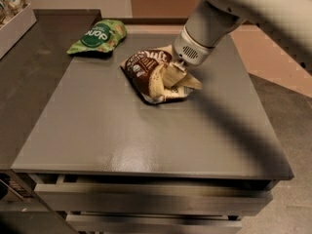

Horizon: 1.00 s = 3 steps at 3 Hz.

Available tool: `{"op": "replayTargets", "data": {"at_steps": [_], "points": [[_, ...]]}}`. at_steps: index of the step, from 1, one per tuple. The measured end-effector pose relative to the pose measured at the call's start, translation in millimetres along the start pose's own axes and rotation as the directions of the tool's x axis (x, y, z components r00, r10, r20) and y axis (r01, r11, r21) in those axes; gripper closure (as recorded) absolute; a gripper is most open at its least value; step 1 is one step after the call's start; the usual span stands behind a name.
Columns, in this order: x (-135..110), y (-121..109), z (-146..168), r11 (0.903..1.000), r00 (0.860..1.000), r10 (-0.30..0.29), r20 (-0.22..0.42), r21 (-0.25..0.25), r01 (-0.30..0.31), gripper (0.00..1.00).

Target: Pick brown chip bag

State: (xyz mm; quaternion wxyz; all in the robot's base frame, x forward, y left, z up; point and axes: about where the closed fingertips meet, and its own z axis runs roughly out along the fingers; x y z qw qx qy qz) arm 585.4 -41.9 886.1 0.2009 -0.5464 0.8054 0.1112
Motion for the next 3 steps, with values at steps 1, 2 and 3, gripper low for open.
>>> {"op": "replayTargets", "data": {"at_steps": [1, 2, 3], "points": [[-13.0, 0.5, -27.2, 0.9991, 0.998, -0.036, 0.056, 0.026, 0.035, 1.0], [-23.6, 2.0, -60.0, 0.9958, 0.991, -0.081, 0.108, 0.052, 0.076, 1.0], [-33.8, 6.1, -97.5, 0.9884, 0.979, -0.138, 0.152, 0.085, 0.126, 1.0]]}}
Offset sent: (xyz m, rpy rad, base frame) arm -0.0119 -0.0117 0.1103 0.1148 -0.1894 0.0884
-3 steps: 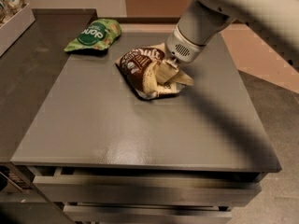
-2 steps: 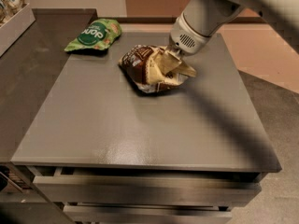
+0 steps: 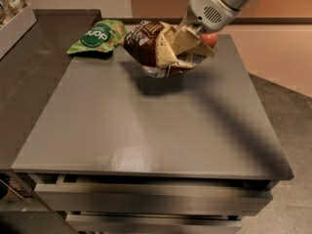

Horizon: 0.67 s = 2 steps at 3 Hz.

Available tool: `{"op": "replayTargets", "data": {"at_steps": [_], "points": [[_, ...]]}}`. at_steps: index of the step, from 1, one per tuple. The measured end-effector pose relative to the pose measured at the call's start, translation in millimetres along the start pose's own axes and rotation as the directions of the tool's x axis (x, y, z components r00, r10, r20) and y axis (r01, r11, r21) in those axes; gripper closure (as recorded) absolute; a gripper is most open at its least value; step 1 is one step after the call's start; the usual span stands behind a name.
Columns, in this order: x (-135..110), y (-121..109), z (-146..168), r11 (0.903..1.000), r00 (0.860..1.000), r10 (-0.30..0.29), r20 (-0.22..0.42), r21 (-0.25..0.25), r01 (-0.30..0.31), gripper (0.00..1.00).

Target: Pick brown chip bag

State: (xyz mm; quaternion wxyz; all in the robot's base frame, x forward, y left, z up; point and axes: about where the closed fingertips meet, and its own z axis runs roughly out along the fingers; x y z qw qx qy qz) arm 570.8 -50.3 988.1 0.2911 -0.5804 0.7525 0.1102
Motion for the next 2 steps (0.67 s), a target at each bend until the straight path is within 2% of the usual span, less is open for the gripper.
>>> {"op": "replayTargets", "data": {"at_steps": [2], "points": [[-21.3, 1.8, -55.1, 0.995, 0.992, -0.098, 0.084, 0.028, 0.096, 1.0]]}}
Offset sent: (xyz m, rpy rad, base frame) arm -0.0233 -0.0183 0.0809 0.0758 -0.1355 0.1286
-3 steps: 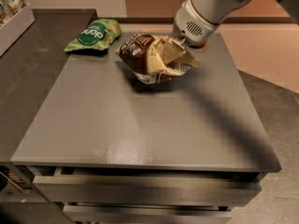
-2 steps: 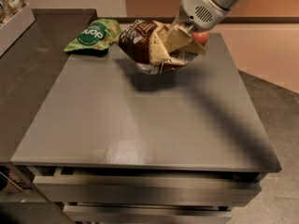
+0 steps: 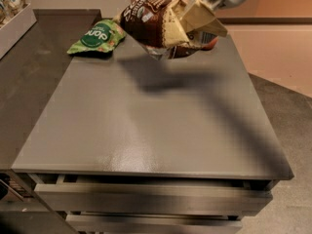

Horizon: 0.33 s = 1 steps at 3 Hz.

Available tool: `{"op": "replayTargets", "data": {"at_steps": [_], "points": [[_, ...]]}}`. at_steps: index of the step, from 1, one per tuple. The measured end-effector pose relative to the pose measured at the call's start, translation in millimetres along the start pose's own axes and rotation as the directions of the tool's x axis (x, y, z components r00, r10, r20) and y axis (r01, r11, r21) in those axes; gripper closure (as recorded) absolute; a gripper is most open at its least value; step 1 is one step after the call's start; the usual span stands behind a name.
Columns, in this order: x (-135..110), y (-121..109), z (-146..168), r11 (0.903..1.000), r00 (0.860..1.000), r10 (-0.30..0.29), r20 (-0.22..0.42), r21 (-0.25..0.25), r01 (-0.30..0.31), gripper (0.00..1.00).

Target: Pick brown chip bag

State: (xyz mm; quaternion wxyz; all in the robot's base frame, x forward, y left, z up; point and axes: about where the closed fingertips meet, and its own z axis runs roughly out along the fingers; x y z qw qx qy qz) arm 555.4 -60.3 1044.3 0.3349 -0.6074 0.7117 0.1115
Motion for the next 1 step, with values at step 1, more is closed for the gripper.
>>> {"op": "replayTargets", "data": {"at_steps": [1], "points": [[-1.3, -0.1, -1.0, 1.0, 1.0, -0.004, 0.003, 0.001, 0.004, 1.0]]}}
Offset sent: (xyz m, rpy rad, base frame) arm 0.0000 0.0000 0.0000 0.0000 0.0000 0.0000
